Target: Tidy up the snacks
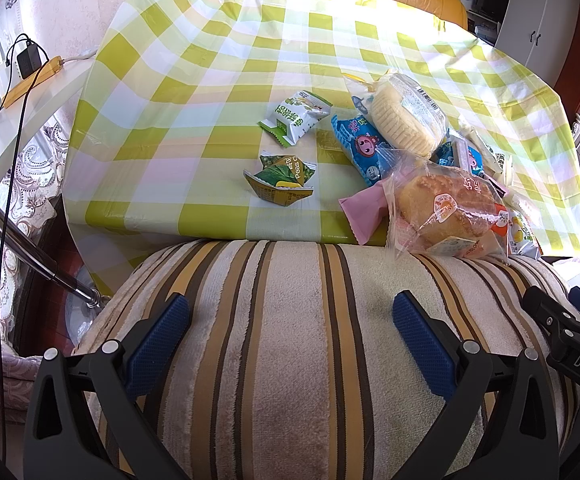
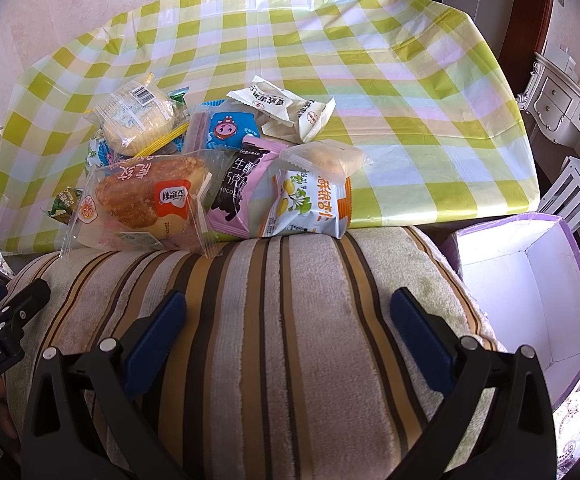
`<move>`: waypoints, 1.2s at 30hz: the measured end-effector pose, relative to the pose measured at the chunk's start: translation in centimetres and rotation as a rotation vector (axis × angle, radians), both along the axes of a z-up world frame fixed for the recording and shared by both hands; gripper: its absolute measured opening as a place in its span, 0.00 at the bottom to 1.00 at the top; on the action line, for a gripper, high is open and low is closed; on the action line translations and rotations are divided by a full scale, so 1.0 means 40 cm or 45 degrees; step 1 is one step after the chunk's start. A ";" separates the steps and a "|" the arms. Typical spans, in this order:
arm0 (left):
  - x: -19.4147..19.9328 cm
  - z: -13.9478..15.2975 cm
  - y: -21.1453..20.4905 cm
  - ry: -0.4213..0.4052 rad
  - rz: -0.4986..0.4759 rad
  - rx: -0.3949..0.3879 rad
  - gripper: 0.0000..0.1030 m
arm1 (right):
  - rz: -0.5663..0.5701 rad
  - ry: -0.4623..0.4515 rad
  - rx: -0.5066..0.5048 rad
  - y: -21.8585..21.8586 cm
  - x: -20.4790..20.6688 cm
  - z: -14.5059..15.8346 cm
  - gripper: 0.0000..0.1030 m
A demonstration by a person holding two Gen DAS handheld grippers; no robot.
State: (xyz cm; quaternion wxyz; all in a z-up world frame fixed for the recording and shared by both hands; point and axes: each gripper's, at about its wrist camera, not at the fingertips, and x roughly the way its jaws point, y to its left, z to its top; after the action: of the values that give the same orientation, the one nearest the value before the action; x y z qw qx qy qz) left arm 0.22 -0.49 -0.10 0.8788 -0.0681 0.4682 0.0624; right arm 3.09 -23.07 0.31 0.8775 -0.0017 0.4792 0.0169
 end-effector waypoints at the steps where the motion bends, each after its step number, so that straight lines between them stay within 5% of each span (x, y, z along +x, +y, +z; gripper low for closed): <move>1: 0.000 0.000 0.000 0.000 0.000 0.000 0.96 | 0.000 0.000 0.000 -0.003 -0.001 0.000 0.99; 13: 0.009 0.002 0.006 -0.006 0.010 -0.025 0.96 | 0.005 0.026 0.022 -0.010 0.008 0.002 0.99; 25: 0.046 0.015 0.053 -0.061 0.058 -0.185 0.92 | 0.083 0.101 0.147 -0.043 0.062 0.012 0.99; 36: 0.195 0.007 0.114 -0.012 0.126 -0.226 0.79 | -0.104 0.109 0.363 -0.124 0.154 -0.006 0.99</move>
State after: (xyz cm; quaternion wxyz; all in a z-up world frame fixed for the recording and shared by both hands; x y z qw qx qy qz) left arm 8.00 4.06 0.17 0.8673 -0.1691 0.4638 0.0636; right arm 9.25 -28.05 0.07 0.8476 0.1429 0.5086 0.0493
